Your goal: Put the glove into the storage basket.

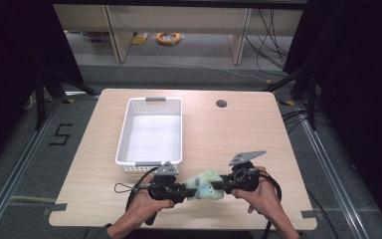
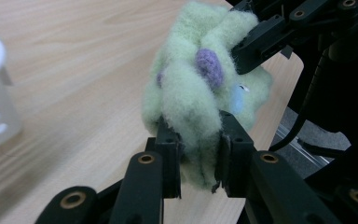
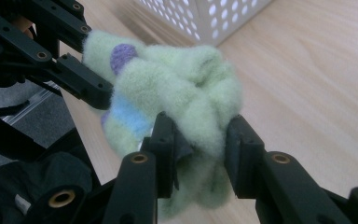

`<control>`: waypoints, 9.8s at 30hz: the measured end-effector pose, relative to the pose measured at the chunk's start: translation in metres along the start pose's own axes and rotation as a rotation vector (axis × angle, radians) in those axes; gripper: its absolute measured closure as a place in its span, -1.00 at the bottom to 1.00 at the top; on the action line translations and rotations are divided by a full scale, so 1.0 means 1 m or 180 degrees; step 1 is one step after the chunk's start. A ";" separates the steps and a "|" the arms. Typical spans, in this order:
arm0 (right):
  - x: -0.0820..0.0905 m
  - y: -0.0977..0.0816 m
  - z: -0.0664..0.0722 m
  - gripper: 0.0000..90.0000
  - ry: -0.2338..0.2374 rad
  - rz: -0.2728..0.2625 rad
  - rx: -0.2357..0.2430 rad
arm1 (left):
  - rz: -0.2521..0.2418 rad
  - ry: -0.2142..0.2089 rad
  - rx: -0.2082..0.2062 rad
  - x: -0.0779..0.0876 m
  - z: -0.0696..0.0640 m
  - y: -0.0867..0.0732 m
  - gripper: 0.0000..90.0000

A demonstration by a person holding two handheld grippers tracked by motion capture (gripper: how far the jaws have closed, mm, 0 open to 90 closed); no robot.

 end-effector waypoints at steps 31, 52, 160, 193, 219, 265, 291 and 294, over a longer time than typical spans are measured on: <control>-0.023 0.104 0.018 0.52 0.0147 -0.0106 0.0250 | -0.0082 0.0373 0.0030 0.078 0.046 0.044 0.62; -0.081 0.163 0.031 0.52 0.0261 0.0026 0.0212 | -0.0007 0.0649 0.0233 0.127 0.107 0.051 0.61; -0.150 0.176 -0.013 -0.03 -0.0400 0.0526 0.0032 | 0.0346 0.1148 0.0303 0.122 0.143 0.036 -0.32; -0.048 0.127 -0.010 -0.47 -0.0282 -0.0151 0.0115 | -0.0196 0.0951 0.0100 0.103 0.080 0.025 -0.64; -0.010 0.056 -0.023 -0.48 -0.0395 -0.0420 -0.0007 | -0.0095 0.0719 -0.0087 0.072 0.053 -0.016 -0.64; -0.002 -0.028 -0.014 -0.54 -0.0330 -0.0471 -0.0093 | 0.0125 0.0645 -0.0234 0.053 0.038 -0.070 -0.66; 0.008 -0.075 -0.010 -0.62 -0.0366 -0.0456 -0.0248 | 0.0025 0.0653 -0.0123 0.053 0.030 -0.085 -0.66; 0.008 -0.077 -0.009 -0.62 -0.0342 -0.0461 -0.0167 | 0.0047 0.0646 -0.0200 0.053 0.031 -0.086 -0.66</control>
Point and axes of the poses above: each handheld gripper's, and its own axes: x roughly backward along the jaws, y roughly out of its top, z roughly to its left, the point moved 10 cm from there along -x, roughly forward along the jaws, and after that the axes turned 12 degrees about -y, right-handed, at the moved point
